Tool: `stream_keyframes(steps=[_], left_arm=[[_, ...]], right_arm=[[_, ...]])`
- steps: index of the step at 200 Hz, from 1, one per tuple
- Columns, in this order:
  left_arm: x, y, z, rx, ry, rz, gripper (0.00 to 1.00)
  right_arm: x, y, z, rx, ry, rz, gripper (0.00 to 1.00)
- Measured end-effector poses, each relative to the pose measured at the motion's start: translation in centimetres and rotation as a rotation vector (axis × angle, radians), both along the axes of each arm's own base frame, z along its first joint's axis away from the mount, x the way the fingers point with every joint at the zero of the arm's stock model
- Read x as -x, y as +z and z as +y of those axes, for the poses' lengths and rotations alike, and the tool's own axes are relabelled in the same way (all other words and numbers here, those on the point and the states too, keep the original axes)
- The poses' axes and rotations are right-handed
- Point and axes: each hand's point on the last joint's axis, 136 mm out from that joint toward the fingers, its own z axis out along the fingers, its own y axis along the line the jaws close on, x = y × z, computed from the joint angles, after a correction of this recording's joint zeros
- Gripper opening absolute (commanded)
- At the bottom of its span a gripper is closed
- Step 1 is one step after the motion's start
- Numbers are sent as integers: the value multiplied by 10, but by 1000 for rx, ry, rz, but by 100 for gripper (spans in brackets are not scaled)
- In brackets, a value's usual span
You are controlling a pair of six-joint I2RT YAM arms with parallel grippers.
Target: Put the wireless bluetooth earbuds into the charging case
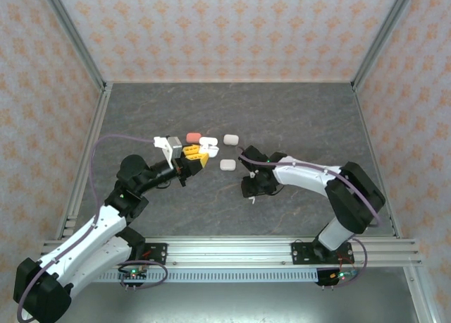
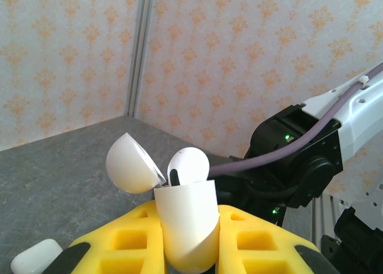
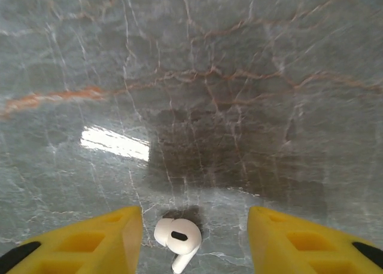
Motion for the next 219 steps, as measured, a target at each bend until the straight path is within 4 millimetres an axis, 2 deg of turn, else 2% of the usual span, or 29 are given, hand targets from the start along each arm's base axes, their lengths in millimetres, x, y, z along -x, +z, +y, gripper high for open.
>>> stream_keyframes(steps=[46,154,198,219], left_arm=[[1,1,0,2,0,-3,0],[3,6,3,7,7,-21,0],[3,6,3,5,11,-21,0],[2,6,4,5,19,-21,0]], right_arm=[[7,-8,4,24,24,32,45],[11,-10,5,88,53,58,28],[13,-9,5,96,62,56,25],[8,2,4,92,60,15,24]])
